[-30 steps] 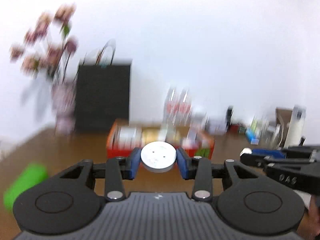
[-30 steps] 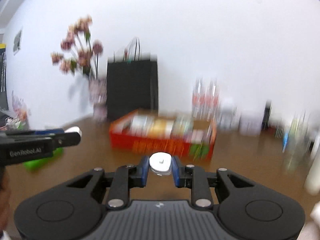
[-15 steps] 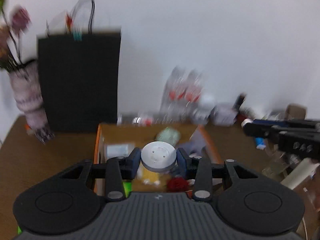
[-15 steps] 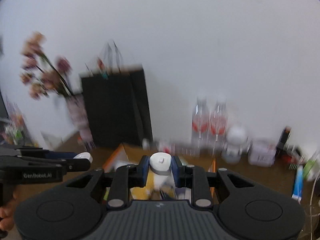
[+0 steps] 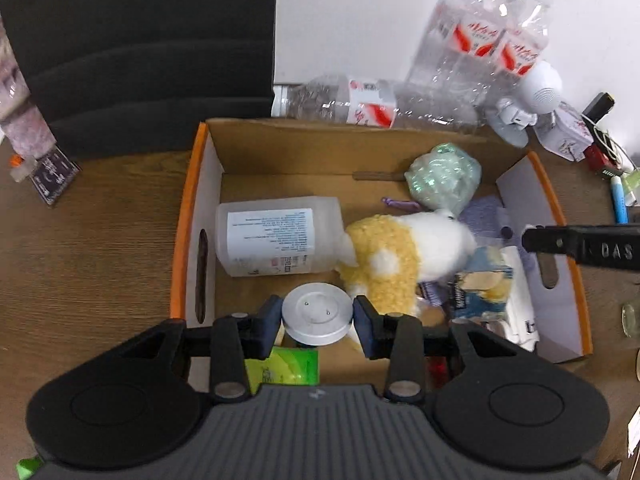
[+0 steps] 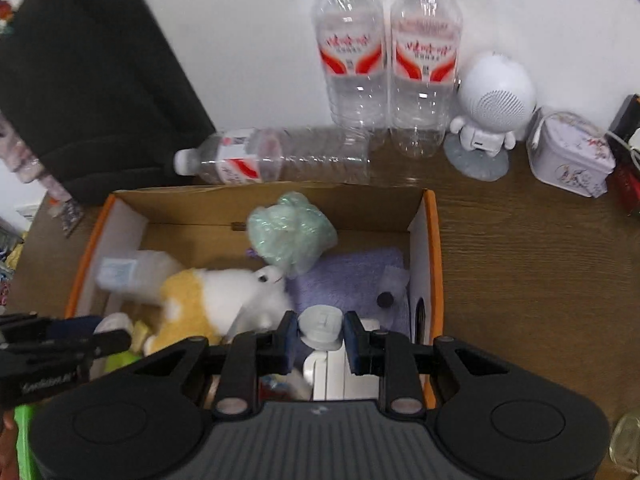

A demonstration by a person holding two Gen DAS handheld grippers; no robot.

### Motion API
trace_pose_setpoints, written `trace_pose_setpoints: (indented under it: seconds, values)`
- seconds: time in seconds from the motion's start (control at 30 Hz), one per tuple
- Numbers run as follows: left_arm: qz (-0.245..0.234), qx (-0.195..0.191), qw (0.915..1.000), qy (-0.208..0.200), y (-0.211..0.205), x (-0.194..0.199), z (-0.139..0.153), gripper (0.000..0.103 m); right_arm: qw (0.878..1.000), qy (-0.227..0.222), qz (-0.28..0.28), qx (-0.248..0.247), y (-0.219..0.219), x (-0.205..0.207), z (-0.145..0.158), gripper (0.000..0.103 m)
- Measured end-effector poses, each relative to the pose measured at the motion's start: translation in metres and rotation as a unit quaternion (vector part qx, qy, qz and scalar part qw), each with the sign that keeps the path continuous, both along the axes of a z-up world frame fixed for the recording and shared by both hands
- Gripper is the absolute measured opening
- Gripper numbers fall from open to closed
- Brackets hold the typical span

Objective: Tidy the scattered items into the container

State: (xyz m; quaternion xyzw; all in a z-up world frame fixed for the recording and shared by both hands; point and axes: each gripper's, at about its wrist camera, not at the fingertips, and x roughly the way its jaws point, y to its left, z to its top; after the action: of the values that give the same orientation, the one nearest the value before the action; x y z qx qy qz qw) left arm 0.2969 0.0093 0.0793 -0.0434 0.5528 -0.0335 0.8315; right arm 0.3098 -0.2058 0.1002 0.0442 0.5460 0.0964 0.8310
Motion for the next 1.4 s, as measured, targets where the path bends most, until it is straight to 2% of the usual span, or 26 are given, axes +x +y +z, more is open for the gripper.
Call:
trace_pose_setpoints:
  seconds: [0.1, 0.13, 0.17, 0.2, 0.3, 0.4, 0.43, 0.5, 0.57, 0.67, 0.83, 0.93, 1.0, 1.07, 1.17, 1.27, 1.33, 1.4]
  values:
    - [0.024, 0.000, 0.9997, 0.005, 0.009, 0.008, -0.006, 0.040, 1.000, -0.002, -0.016, 0.009, -0.003, 0.015, -0.011, 0.025]
    - [0.027, -0.001, 0.9996, 0.005, 0.012, 0.010, -0.007, 0.043, 1.000, -0.004, -0.025, 0.009, -0.005, 0.019, -0.014, 0.029]
    - [0.023, 0.000, 0.9997, 0.003, 0.012, 0.011, -0.006, 0.051, 0.999, -0.008, -0.033, 0.006, -0.006, 0.022, -0.016, 0.034]
    - [0.017, 0.002, 0.9998, 0.001, 0.011, 0.012, -0.005, 0.064, 0.999, -0.009, -0.038, 0.002, -0.007, 0.024, -0.017, 0.044]
    - [0.008, 0.009, 0.9999, -0.006, 0.007, 0.011, -0.003, 0.084, 0.999, -0.003, -0.047, -0.002, -0.009, 0.025, -0.016, 0.060]
    - [0.017, 0.006, 0.9997, 0.017, 0.007, 0.012, -0.005, 0.091, 0.999, 0.029, -0.046, -0.004, -0.007, 0.022, -0.015, 0.084]
    - [0.018, 0.008, 0.9994, 0.029, 0.007, 0.011, -0.005, 0.093, 0.998, 0.042, -0.040, -0.007, -0.005, 0.020, -0.015, 0.088]
    - [0.010, 0.015, 0.9990, 0.042, 0.003, 0.007, -0.003, 0.099, 0.998, 0.060, -0.027, -0.015, 0.000, 0.013, -0.013, 0.088]
    - [0.000, 0.026, 0.9988, 0.043, -0.001, -0.002, 0.003, 0.100, 0.998, 0.064, -0.018, -0.023, 0.006, 0.004, -0.009, 0.089]
    - [0.005, 0.021, 0.9987, 0.046, -0.003, -0.016, 0.014, 0.100, 0.996, 0.082, -0.005, -0.029, 0.012, -0.015, -0.004, 0.092]
    - [0.008, 0.010, 0.9993, 0.036, -0.006, -0.047, 0.034, 0.100, 0.997, 0.072, -0.011, -0.013, 0.007, -0.049, 0.016, 0.093]
    - [-0.001, 0.003, 0.9999, 0.016, -0.012, -0.074, 0.043, 0.100, 0.998, 0.065, -0.016, 0.005, 0.001, -0.077, 0.024, 0.093]
    - [-0.001, 0.015, 0.9998, -0.011, -0.017, -0.098, 0.046, 0.100, 0.998, 0.052, -0.025, 0.024, -0.005, -0.101, 0.025, 0.093]
    - [-0.007, 0.030, 0.9979, -0.057, -0.022, -0.130, 0.046, 0.101, 0.998, 0.027, -0.034, 0.049, -0.012, -0.132, 0.025, 0.093]
    - [0.004, 0.044, 0.9896, -0.137, -0.021, -0.182, 0.040, 0.102, 0.997, -0.029, -0.042, 0.055, -0.018, -0.186, 0.026, 0.093]
    - [0.029, 0.058, 0.9717, -0.227, -0.014, -0.240, 0.032, 0.103, 0.992, -0.112, -0.049, 0.028, -0.020, -0.249, 0.024, 0.093]
    - [0.039, 0.063, 0.9573, -0.280, -0.012, -0.280, 0.023, 0.103, 0.984, -0.163, -0.064, 0.019, -0.022, -0.285, 0.020, 0.098]
    - [0.041, 0.050, 0.9416, -0.330, -0.010, -0.317, 0.010, 0.103, 0.972, -0.220, -0.083, 0.016, -0.024, -0.321, 0.010, 0.103]
